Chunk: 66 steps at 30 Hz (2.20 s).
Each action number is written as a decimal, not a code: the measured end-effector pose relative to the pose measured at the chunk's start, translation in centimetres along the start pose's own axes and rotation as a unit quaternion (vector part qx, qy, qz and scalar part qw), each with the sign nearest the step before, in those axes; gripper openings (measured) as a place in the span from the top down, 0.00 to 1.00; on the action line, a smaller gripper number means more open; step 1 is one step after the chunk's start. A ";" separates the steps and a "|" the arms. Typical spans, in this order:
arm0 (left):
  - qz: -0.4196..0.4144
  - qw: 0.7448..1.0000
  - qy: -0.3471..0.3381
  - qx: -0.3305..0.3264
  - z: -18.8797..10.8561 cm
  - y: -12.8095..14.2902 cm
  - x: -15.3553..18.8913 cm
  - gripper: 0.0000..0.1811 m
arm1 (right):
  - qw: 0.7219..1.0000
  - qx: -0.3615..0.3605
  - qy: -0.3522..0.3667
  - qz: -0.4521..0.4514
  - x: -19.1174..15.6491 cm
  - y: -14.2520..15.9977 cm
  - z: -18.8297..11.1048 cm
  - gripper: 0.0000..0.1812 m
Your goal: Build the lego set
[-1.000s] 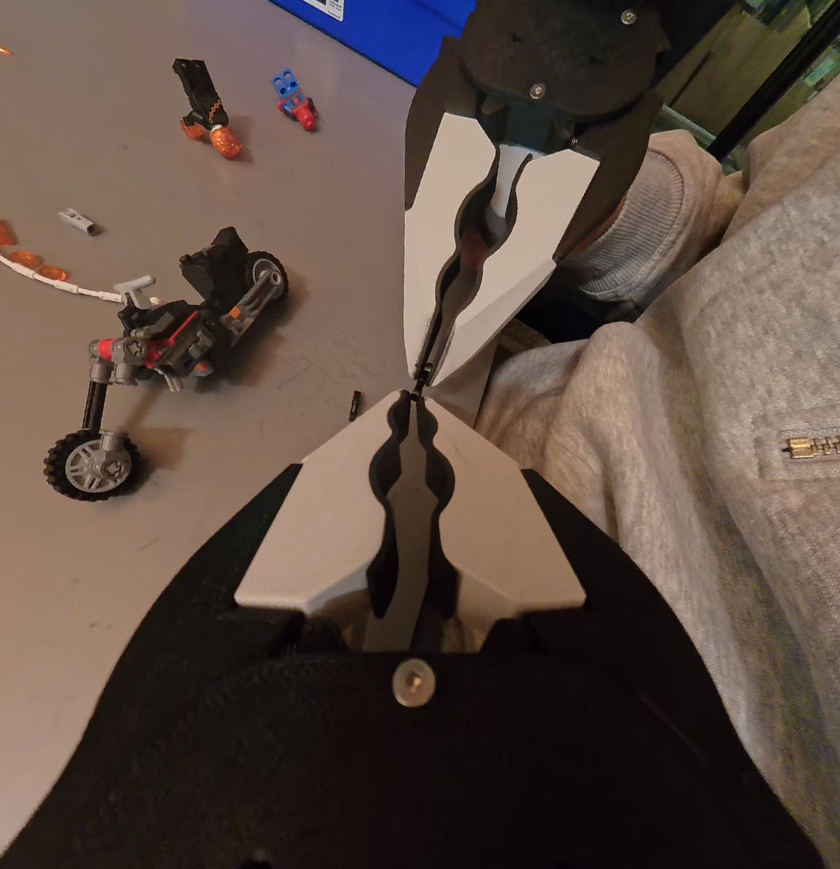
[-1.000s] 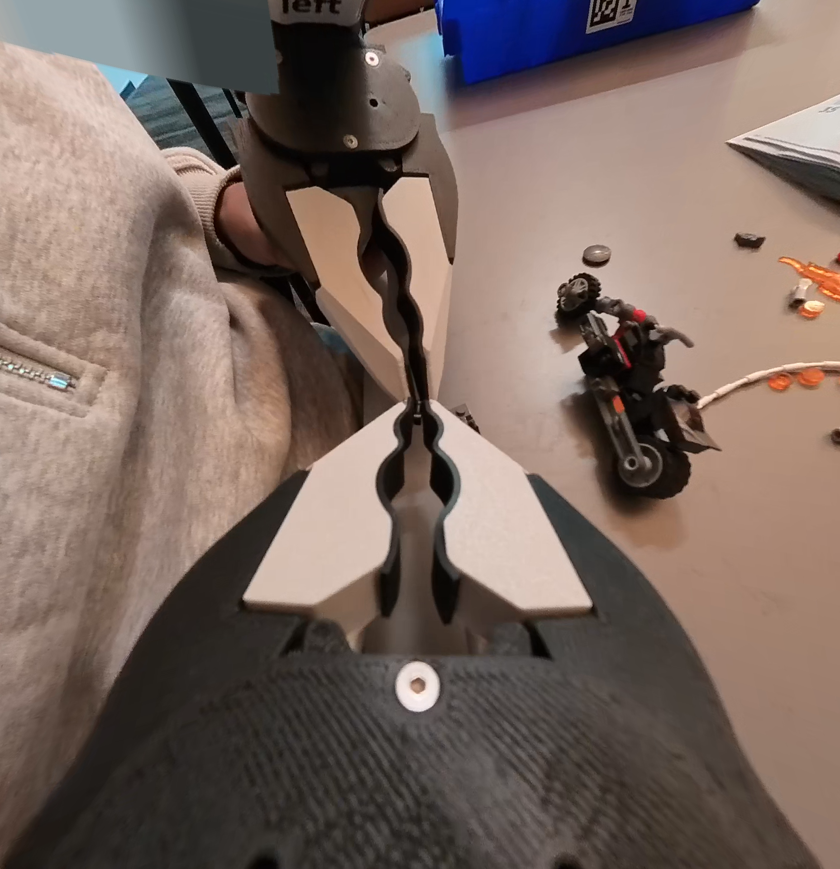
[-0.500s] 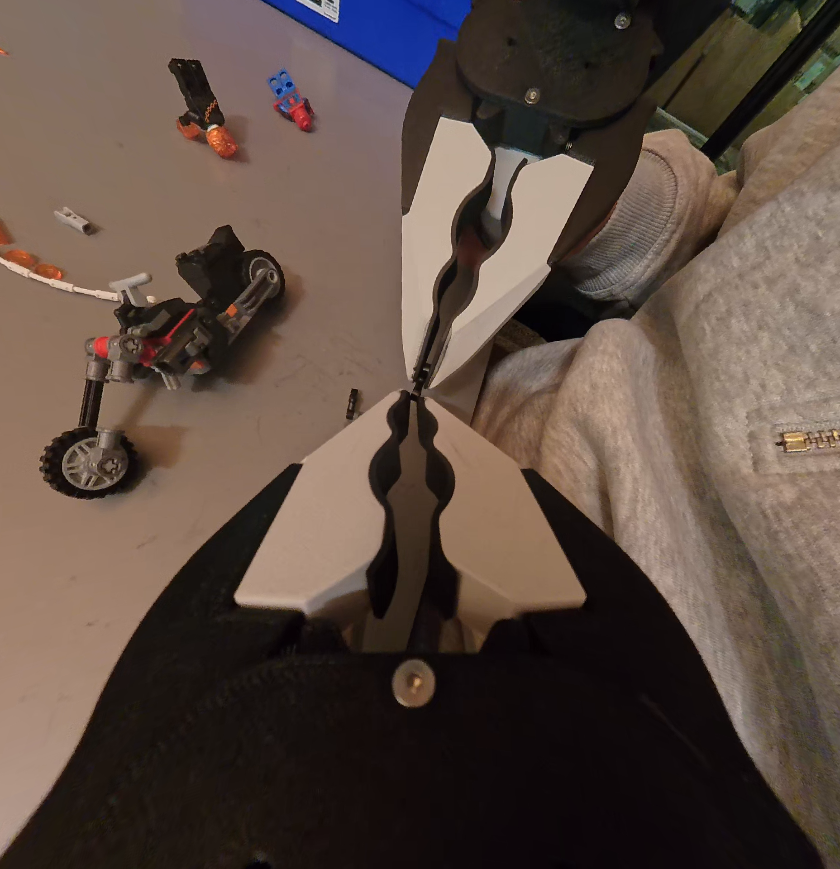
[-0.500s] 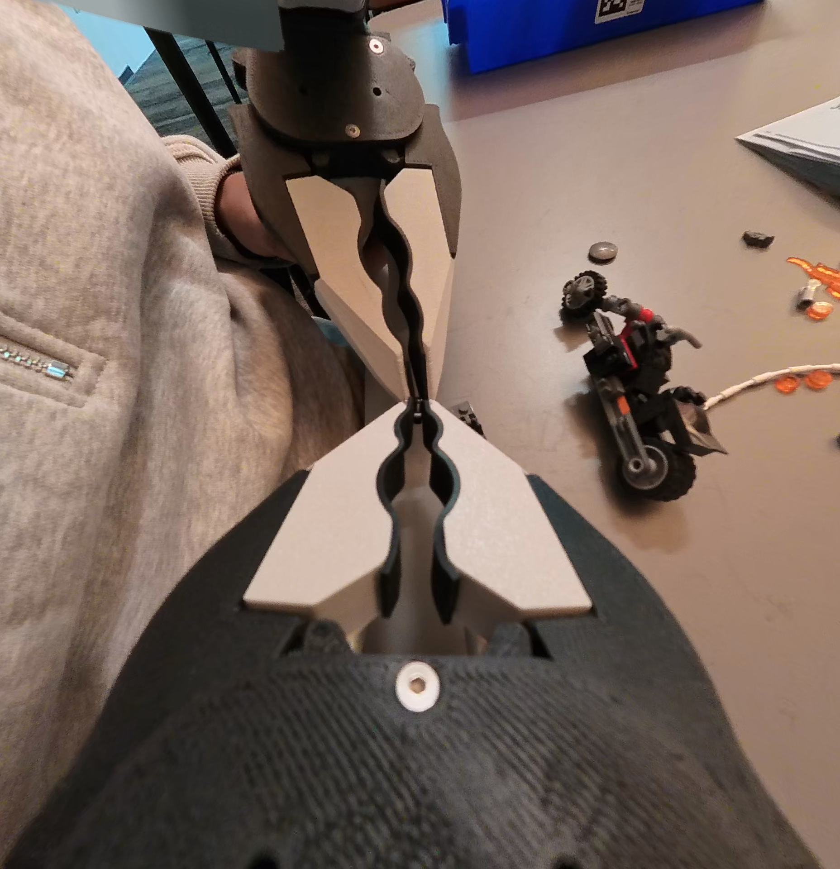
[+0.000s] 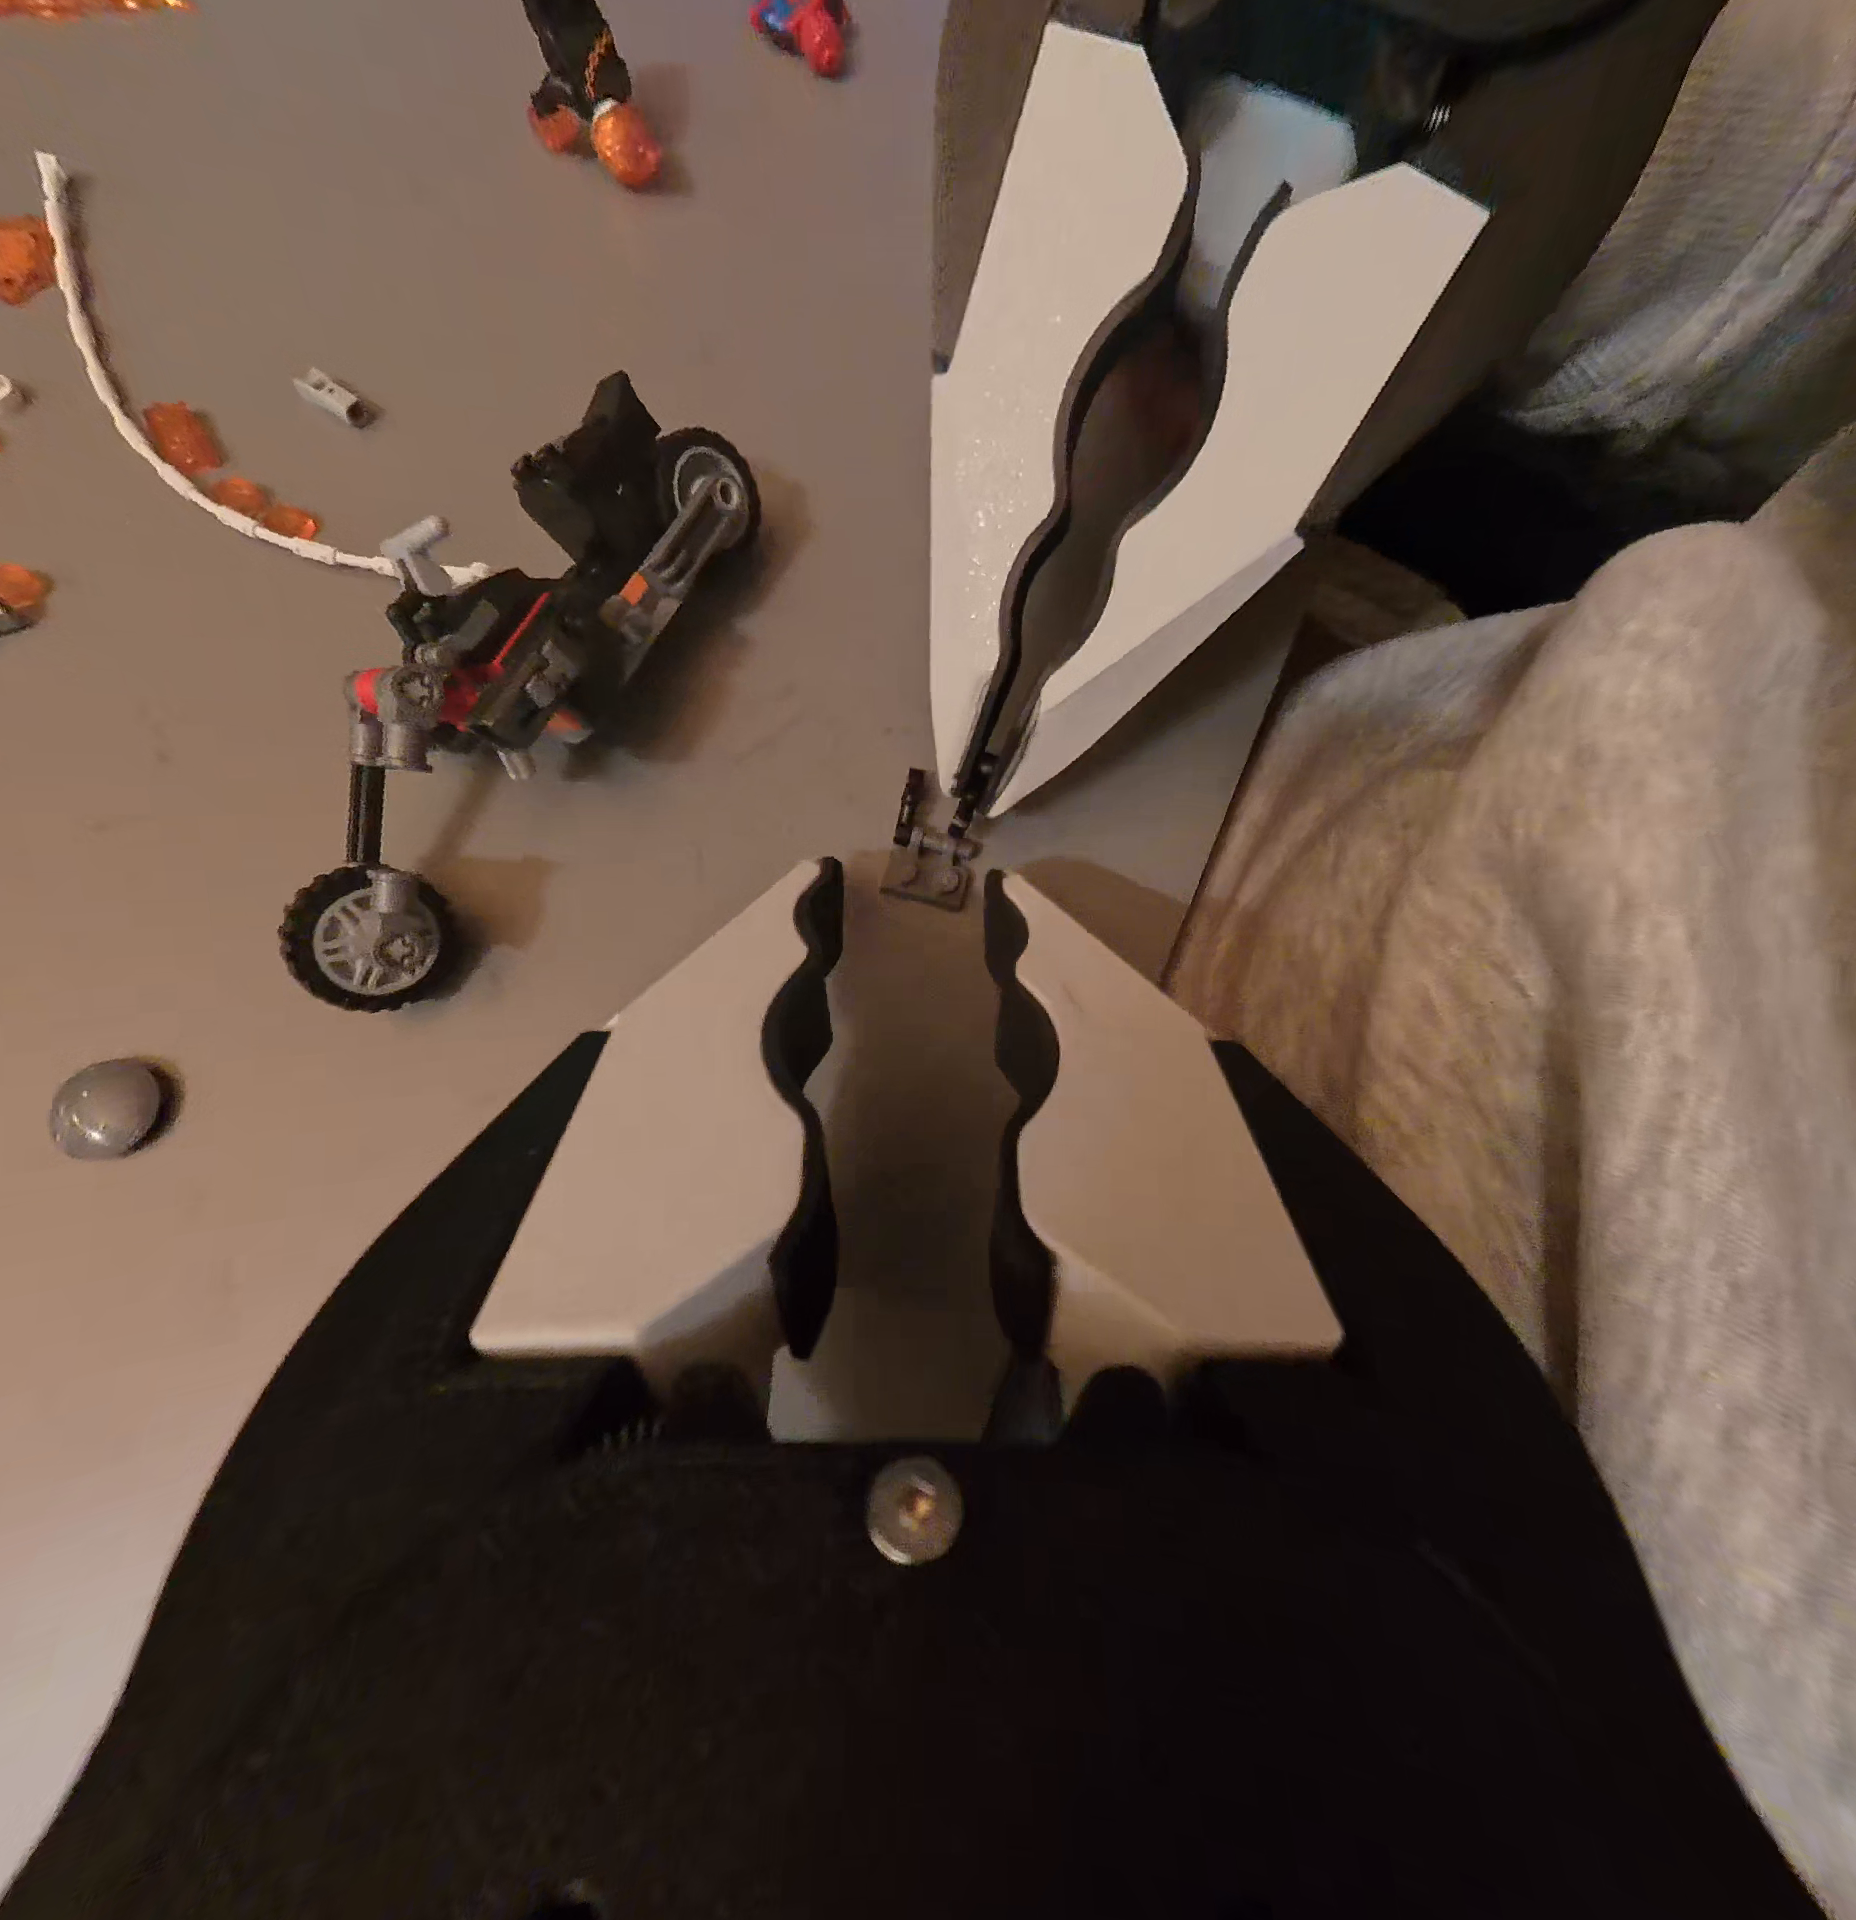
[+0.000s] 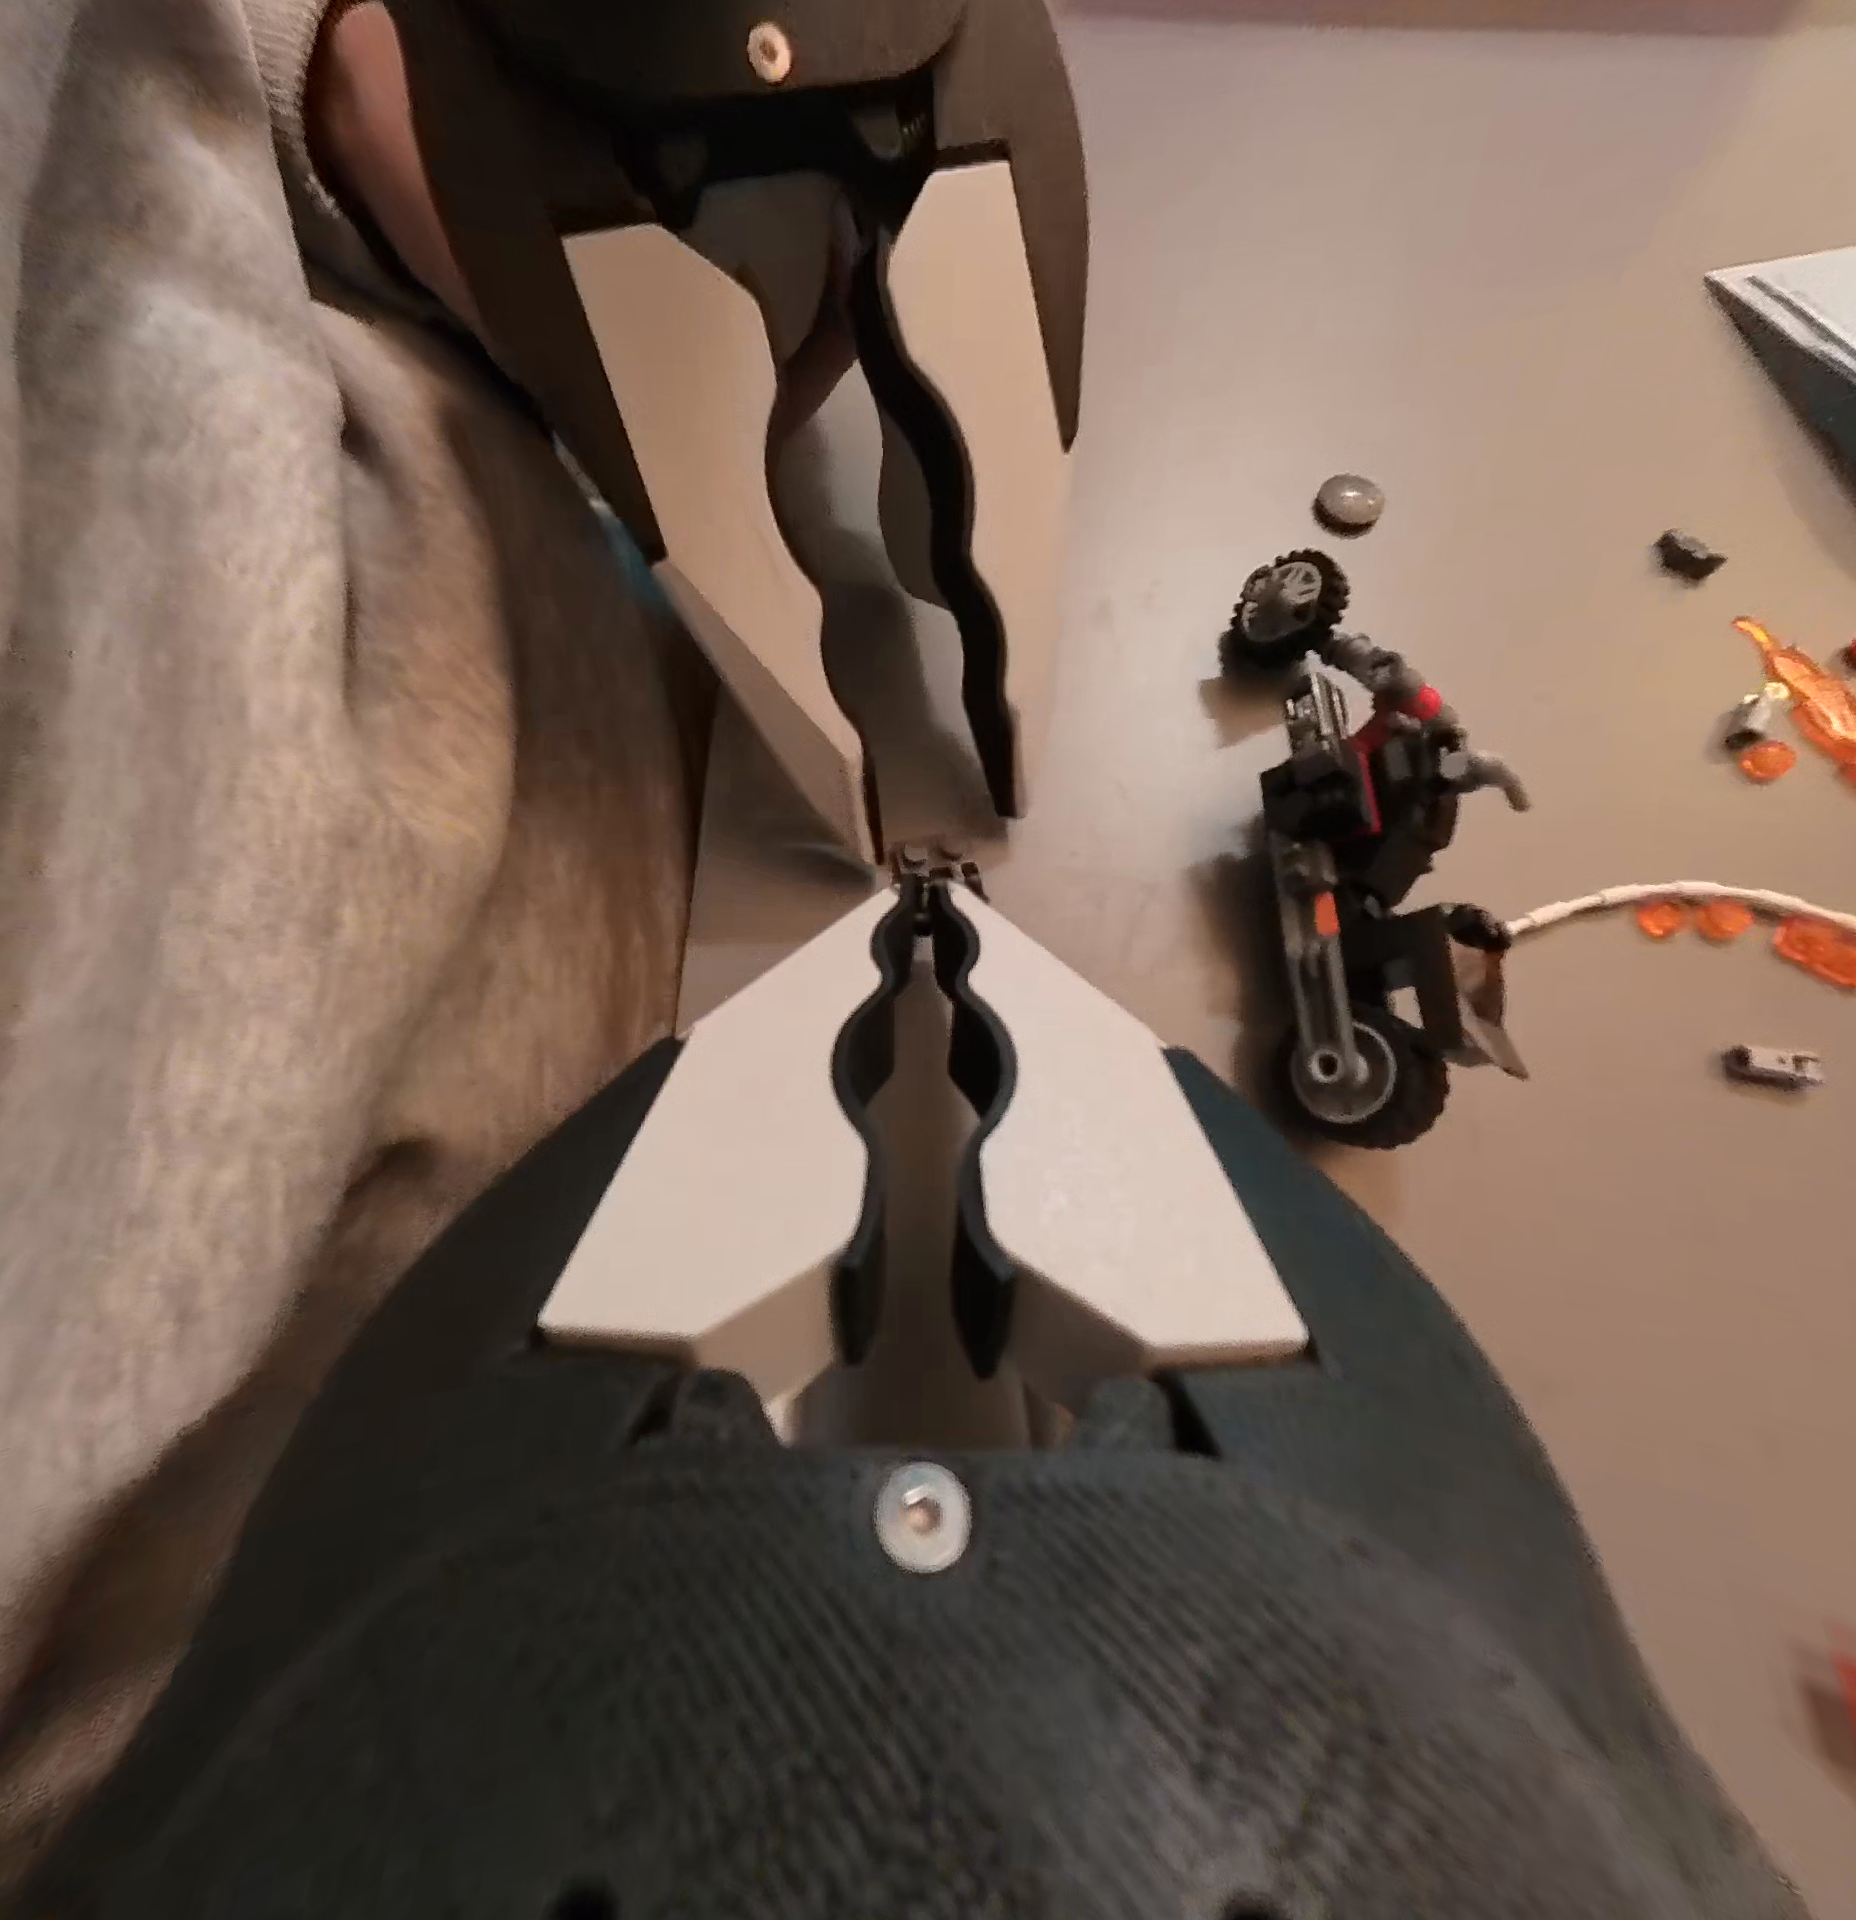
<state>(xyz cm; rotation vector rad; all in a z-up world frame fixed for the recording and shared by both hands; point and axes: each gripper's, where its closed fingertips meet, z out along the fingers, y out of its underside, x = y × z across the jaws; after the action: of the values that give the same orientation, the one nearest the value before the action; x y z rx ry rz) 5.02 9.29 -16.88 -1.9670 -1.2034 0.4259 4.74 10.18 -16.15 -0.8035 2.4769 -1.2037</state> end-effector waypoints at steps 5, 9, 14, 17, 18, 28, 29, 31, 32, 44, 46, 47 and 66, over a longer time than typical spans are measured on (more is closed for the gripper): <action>-0.003 1.000 -0.001 -0.008 0.3 0.3 -0.1 0.87 | 1.000 -0.003 -0.020 -0.006 -0.2 0.1 0.0 0.99; -0.007 1.000 0.006 -0.006 0.3 0.2 0.0 0.89 | 1.000 -0.010 -0.022 -0.007 -0.2 0.4 0.1 0.99; -0.001 1.000 0.011 -0.008 0.3 0.3 0.2 0.93 | 0.999 -0.012 -0.028 -0.010 -0.3 0.4 0.1 0.99; -0.001 1.000 0.008 -0.007 0.3 0.2 0.2 0.93 | 0.999 -0.014 -0.026 -0.014 -0.2 0.4 0.1 0.99; 0.000 1.000 0.006 -0.006 0.3 0.2 0.1 0.91 | 0.999 -0.013 -0.024 -0.016 -0.2 0.4 0.0 0.99; 0.013 1.000 0.018 -0.013 0.5 0.0 0.4 0.82 | 1.000 -0.015 -0.010 -0.021 0.0 0.3 -0.1 0.99; 0.016 0.999 0.026 -0.013 0.4 -0.1 0.6 0.81 | 1.000 -0.016 -0.009 -0.021 0.0 0.3 -0.1 1.00; 0.029 0.999 0.031 -0.001 0.0 -0.8 0.4 0.78 | 1.000 -0.016 -0.009 -0.021 0.0 0.2 0.0 1.00; 0.043 0.999 0.022 0.010 -0.3 -1.3 -0.1 0.78 | 1.000 -0.015 -0.008 -0.020 0.1 0.2 0.0 1.00; 0.120 0.988 0.086 -0.045 0.5 0.1 -0.3 0.84 | 1.000 -0.002 0.002 -0.002 0.2 0.1 -0.2 0.99; 0.120 0.988 0.088 -0.044 0.5 0.1 -0.2 0.86 | 1.000 -0.002 0.001 0.000 0.2 0.2 -0.1 0.99; 0.120 0.988 0.090 -0.045 0.5 0.1 -0.2 0.87 | 1.000 -0.002 0.001 0.000 0.2 0.2 -0.1 0.99; 0.124 0.987 0.085 -0.049 0.6 0.2 -0.2 0.91 | 1.000 -0.020 -0.003 -0.007 0.3 0.4 0.1 0.99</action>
<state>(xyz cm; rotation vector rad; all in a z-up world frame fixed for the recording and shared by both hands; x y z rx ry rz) 4.66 9.32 -17.47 -2.2002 -0.8903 0.3205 4.38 10.15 -16.51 -0.8356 2.5033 -1.1579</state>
